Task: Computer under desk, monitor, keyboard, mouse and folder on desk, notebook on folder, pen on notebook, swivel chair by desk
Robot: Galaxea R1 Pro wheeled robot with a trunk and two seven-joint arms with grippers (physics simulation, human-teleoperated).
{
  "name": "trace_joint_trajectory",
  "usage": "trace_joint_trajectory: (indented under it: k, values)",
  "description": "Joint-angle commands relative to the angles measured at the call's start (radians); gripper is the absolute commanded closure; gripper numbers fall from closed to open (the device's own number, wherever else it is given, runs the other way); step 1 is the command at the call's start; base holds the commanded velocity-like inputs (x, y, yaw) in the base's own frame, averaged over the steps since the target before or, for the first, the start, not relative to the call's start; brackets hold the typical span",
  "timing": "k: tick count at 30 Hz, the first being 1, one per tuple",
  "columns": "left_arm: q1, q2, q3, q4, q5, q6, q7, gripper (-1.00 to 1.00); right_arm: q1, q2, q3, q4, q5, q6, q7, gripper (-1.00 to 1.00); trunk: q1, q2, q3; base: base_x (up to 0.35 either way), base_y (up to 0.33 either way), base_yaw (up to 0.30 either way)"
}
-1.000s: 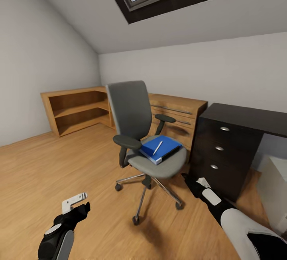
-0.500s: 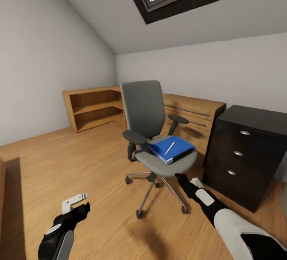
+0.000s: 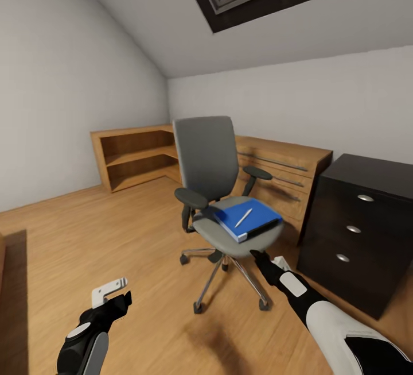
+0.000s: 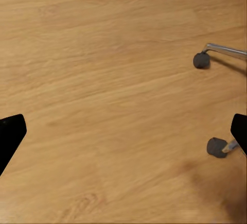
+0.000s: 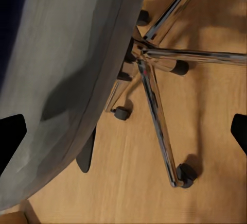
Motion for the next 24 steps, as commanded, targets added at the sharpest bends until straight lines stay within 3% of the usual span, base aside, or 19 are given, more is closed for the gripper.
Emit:
trace_joint_trajectory:
  k: [1, 24]
  values:
    - [-0.001, -0.001, 0.0, -0.001, 0.011, 0.003, 0.007, -1.0, 0.0, 0.0, -0.006, 0.0, -0.001, 0.005, 0.003, -1.0, 0.0, 0.0, -0.001, 0.321, 0.0, 0.0]
    - [-0.001, 0.0, 0.0, -0.001, 0.012, 0.003, 0.007, -1.0, -0.001, 0.001, -0.005, 0.0, -0.001, 0.005, 0.004, -1.0, 0.0, 0.0, -0.001, 0.321, 0.027, 0.0]
